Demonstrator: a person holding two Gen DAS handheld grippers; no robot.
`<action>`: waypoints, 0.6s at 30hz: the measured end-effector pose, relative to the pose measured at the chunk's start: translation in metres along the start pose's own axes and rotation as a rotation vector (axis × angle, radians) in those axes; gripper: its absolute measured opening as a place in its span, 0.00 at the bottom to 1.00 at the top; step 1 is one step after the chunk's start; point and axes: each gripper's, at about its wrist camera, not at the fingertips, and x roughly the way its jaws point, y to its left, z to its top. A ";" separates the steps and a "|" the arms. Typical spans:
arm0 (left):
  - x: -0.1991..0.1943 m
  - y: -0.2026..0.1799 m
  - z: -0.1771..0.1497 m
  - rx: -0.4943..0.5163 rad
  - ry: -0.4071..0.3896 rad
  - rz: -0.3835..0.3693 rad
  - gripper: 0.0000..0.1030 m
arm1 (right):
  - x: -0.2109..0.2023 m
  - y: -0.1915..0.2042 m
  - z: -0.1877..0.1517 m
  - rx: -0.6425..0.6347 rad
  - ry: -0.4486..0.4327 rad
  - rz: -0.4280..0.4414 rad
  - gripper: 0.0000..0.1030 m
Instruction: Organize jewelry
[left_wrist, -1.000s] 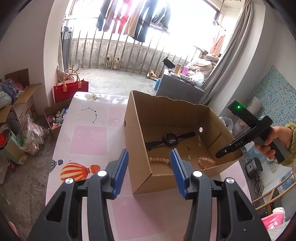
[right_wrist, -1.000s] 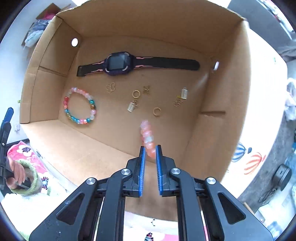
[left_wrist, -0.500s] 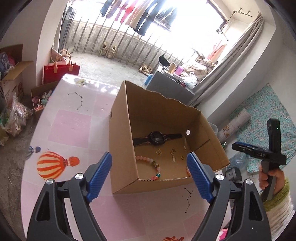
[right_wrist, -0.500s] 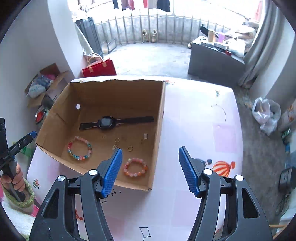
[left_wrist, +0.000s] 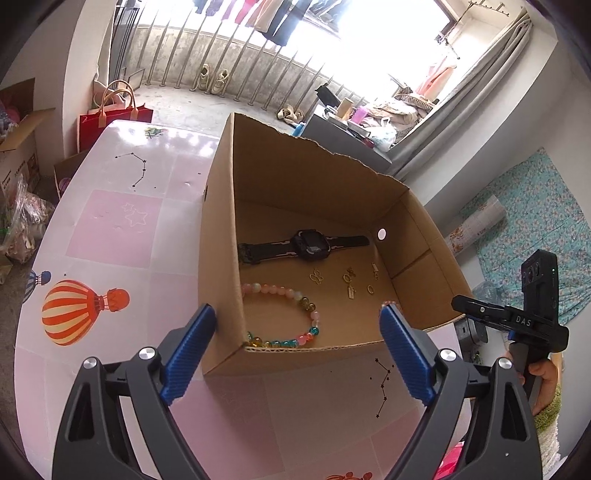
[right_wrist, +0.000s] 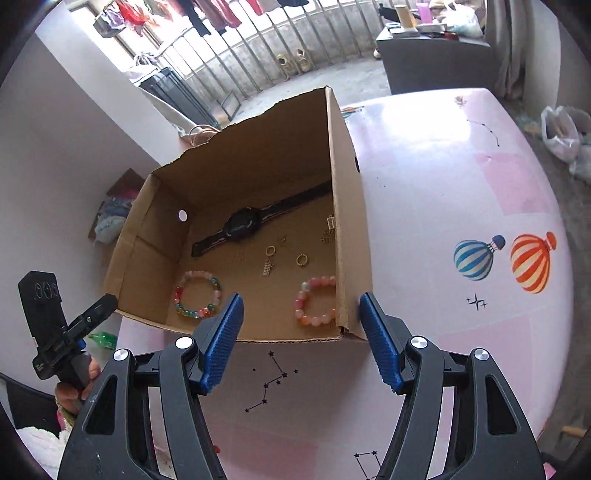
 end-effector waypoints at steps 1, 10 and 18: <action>-0.001 0.000 0.000 0.001 0.002 0.008 0.85 | 0.001 0.001 -0.003 -0.004 -0.001 -0.006 0.61; -0.020 -0.003 -0.020 0.009 0.063 -0.022 0.85 | -0.014 0.003 -0.042 0.018 0.021 -0.014 0.61; -0.057 -0.010 -0.064 0.032 0.122 -0.036 0.86 | -0.031 0.017 -0.099 0.050 0.020 -0.003 0.62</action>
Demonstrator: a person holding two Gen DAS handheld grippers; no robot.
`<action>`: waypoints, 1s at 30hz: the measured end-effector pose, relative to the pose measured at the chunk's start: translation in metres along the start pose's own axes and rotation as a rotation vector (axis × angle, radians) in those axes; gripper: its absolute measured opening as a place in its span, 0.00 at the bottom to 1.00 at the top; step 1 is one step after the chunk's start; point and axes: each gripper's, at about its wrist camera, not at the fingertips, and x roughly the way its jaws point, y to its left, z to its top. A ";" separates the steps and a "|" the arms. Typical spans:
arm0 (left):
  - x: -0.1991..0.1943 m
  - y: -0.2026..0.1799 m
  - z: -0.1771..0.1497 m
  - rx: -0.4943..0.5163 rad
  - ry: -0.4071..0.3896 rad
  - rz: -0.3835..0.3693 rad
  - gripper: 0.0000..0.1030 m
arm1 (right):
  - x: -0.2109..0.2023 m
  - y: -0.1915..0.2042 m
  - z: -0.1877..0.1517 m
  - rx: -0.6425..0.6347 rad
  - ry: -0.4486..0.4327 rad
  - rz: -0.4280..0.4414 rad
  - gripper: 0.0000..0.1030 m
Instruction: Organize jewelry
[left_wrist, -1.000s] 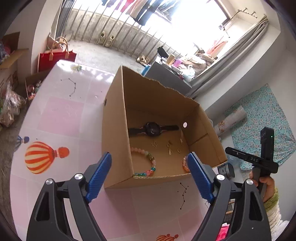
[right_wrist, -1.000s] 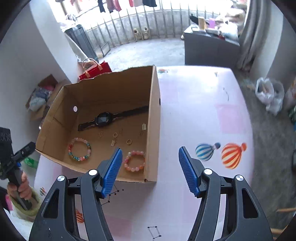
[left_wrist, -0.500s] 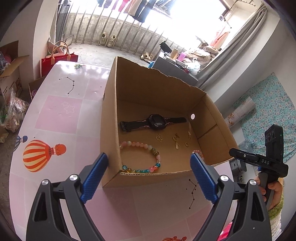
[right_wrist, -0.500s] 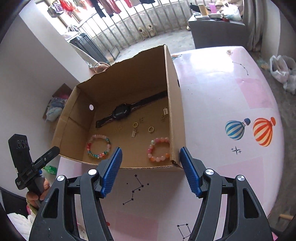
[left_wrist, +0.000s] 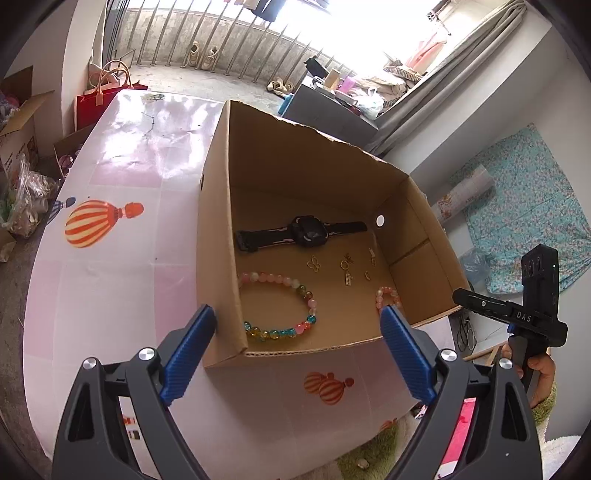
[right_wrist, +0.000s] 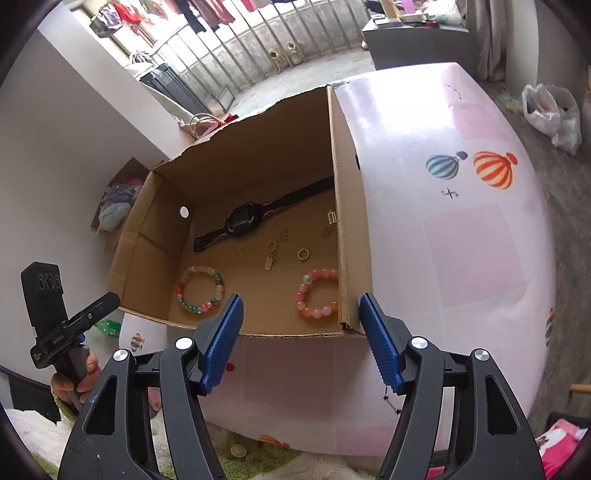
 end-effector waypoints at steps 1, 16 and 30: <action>-0.002 -0.002 -0.005 0.010 0.000 0.006 0.86 | -0.001 0.000 -0.004 -0.002 -0.005 0.001 0.62; -0.068 -0.091 -0.026 0.327 -0.344 0.220 0.95 | -0.070 0.051 -0.054 -0.174 -0.388 -0.219 0.91; -0.030 -0.094 -0.037 0.165 -0.212 0.308 0.95 | -0.050 0.074 -0.063 -0.170 -0.364 -0.350 0.92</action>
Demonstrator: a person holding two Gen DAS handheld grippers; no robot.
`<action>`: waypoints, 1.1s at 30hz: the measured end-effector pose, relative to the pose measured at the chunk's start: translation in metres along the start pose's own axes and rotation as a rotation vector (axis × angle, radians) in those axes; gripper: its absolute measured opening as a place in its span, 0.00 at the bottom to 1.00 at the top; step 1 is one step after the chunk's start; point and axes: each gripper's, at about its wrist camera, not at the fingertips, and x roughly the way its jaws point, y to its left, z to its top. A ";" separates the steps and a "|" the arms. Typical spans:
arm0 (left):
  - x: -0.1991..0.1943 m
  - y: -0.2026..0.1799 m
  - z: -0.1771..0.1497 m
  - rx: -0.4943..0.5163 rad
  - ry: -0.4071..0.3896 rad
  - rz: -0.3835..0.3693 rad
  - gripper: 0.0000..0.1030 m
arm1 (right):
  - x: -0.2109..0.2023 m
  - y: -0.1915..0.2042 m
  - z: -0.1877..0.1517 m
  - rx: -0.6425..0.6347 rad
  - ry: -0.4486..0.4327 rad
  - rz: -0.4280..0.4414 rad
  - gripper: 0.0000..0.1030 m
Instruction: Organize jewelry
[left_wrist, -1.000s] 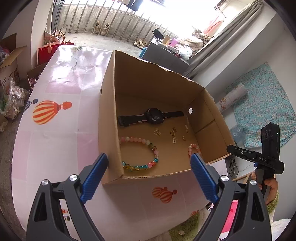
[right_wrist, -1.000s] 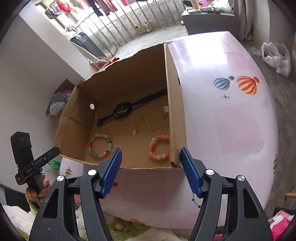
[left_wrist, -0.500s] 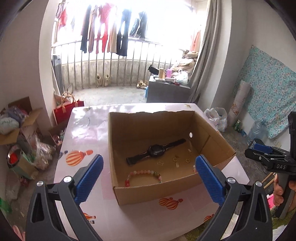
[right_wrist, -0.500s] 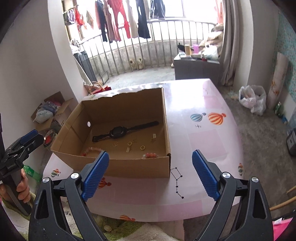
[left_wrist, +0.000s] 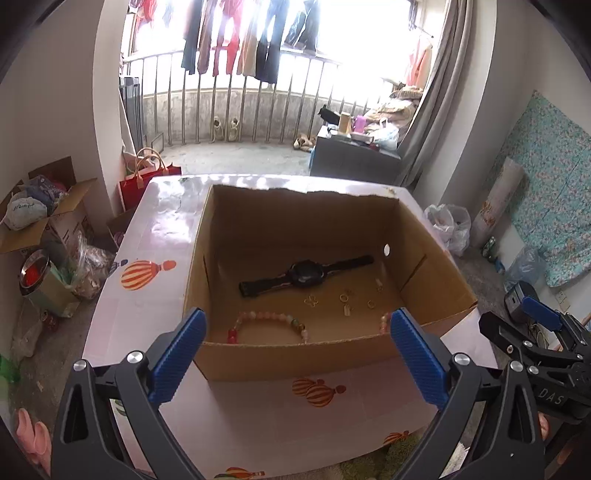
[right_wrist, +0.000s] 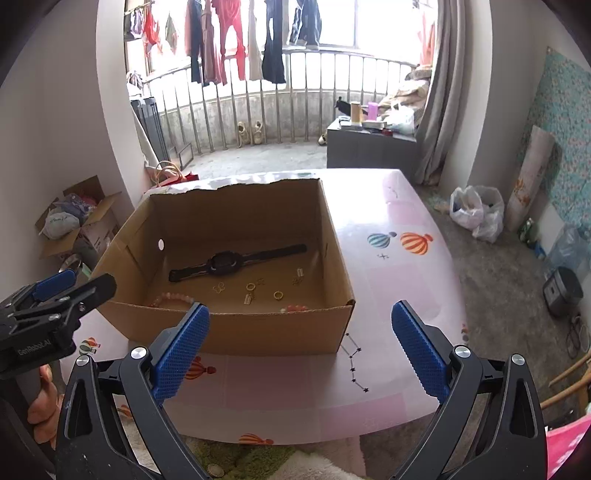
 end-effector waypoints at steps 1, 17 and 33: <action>0.005 0.001 -0.003 0.001 0.027 0.022 0.95 | 0.004 0.001 -0.001 0.005 0.020 -0.002 0.92; 0.031 -0.003 -0.019 0.027 0.189 0.114 0.95 | 0.035 0.019 -0.019 0.015 0.173 0.007 0.92; 0.040 0.002 -0.024 0.009 0.256 0.118 0.95 | 0.045 0.019 -0.021 0.018 0.211 0.007 0.92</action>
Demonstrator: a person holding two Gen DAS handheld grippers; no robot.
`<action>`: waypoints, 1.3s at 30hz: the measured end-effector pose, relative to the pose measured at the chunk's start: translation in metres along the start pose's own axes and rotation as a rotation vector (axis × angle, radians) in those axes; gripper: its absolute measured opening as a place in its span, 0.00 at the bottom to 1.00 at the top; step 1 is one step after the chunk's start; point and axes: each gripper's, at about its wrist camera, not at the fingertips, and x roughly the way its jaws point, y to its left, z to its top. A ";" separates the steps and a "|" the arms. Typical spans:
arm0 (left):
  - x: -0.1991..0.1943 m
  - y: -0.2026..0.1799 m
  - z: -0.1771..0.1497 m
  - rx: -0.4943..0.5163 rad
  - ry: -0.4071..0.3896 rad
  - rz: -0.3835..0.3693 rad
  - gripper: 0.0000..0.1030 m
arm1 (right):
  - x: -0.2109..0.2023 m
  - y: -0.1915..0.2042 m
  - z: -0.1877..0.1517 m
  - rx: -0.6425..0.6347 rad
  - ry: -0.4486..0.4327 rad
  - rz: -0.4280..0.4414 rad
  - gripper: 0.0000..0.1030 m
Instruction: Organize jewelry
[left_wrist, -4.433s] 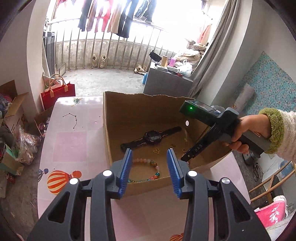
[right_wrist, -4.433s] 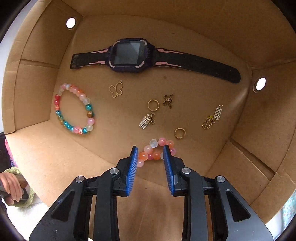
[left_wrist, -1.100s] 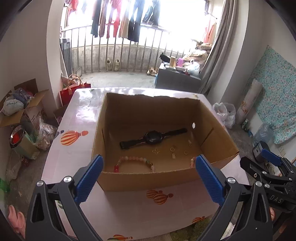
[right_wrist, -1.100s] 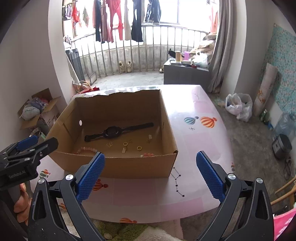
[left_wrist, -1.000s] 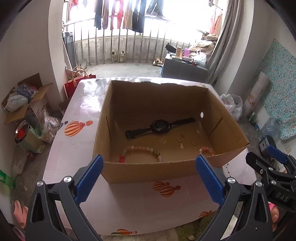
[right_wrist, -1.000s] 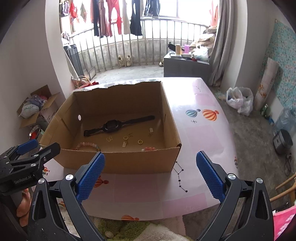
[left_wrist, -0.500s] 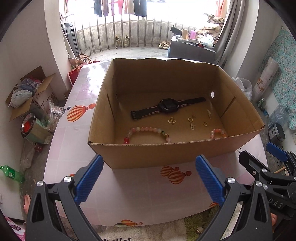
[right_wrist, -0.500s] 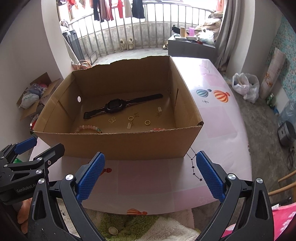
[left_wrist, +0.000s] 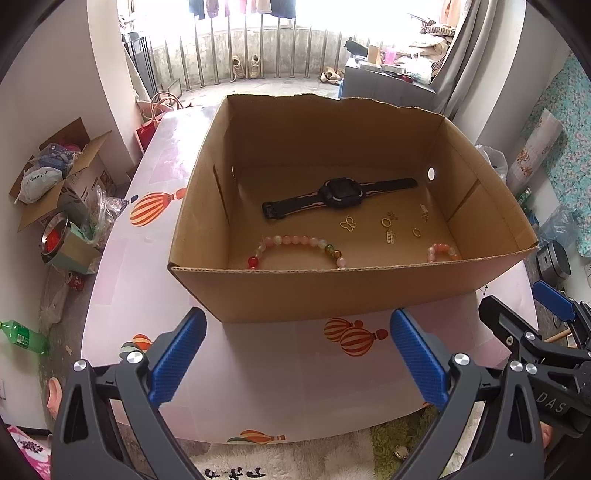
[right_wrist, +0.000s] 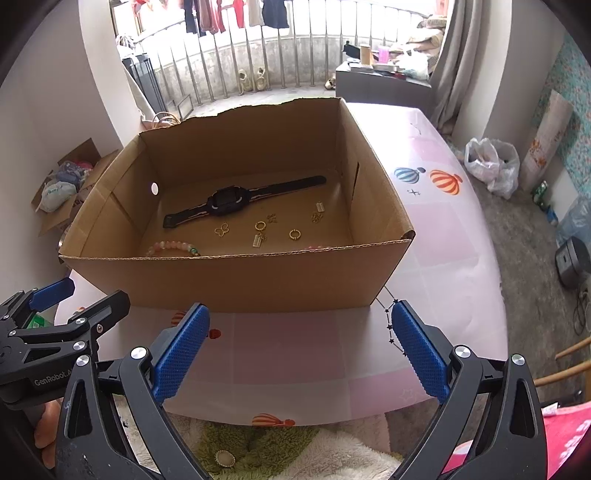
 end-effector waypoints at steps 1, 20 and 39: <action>0.001 0.001 0.000 -0.001 0.004 -0.001 0.95 | 0.000 0.000 0.000 -0.001 0.001 0.000 0.92; 0.005 0.006 0.001 -0.014 0.025 -0.008 0.95 | 0.003 0.001 0.002 -0.002 0.008 0.008 0.92; 0.008 0.005 -0.002 -0.013 0.040 -0.009 0.95 | 0.004 0.003 0.003 0.001 0.020 0.013 0.92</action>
